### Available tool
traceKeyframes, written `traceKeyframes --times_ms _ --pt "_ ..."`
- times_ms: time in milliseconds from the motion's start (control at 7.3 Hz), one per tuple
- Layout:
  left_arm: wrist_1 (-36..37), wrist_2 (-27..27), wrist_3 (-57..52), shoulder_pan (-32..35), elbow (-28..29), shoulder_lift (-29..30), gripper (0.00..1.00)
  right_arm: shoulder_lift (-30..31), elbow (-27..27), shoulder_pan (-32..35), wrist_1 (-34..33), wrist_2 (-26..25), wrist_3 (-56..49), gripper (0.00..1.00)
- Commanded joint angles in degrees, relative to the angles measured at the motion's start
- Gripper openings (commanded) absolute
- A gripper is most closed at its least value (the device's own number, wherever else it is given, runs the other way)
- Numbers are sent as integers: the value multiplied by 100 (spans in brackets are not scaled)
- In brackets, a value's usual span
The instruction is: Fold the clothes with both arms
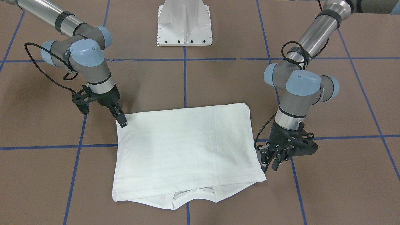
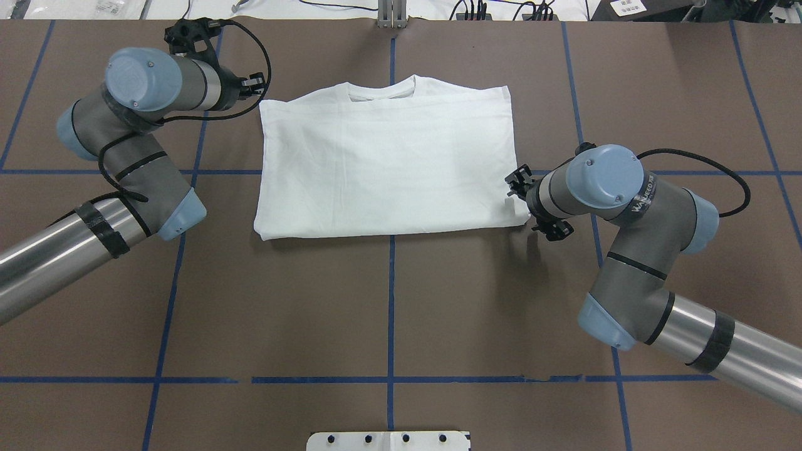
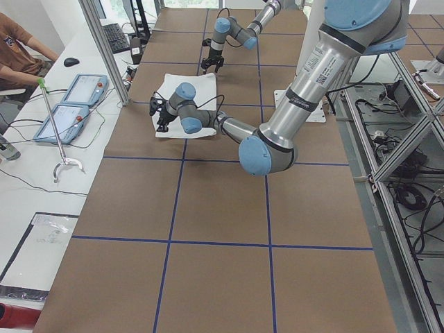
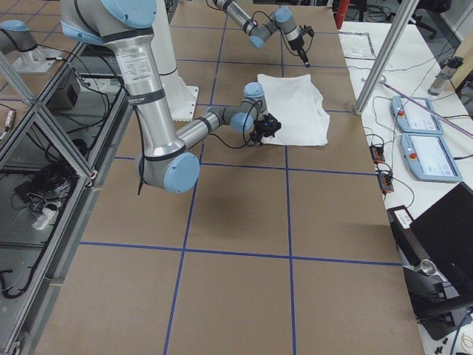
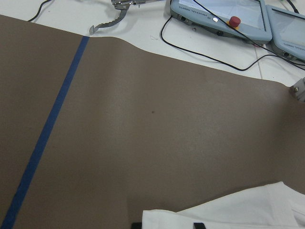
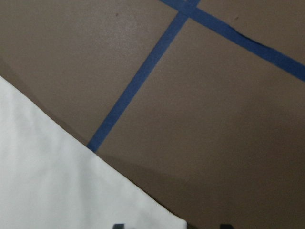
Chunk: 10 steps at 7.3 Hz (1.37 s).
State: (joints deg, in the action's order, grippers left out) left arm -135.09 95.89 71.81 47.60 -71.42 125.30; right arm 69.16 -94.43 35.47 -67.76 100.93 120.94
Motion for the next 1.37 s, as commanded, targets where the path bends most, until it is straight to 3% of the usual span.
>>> traceKeyframes --times_ms 0,274,411,685,822,959,1096,1233 --pt "0 0 -9 3 -3 -6 46 1 -66 4 0 6 0 0" --pt "0 17 -9 3 -29 -6 46 332 -643 12 -9 76 0 0" --pt "52 26 -9 3 -264 -15 46 848 -1386 -92 -192 137 9 0" --pt "79 874 61 3 -912 -285 46 1178 -2794 -1063 -1400 208 403 0" --pt "79 1392 175 3 -1483 -661 46 1326 -3148 -1651 -1789 425 404 0" --pt "79 1946 489 3 -1706 -709 51 1641 -3369 -1962 -1802 967 404 0" --pt "79 2143 805 3 -1804 -718 58 2018 -3511 -2365 -1785 1042 413 0" --pt "105 2232 1209 -92 -1944 -718 64 2170 -3529 -2665 -1784 1017 483 99"
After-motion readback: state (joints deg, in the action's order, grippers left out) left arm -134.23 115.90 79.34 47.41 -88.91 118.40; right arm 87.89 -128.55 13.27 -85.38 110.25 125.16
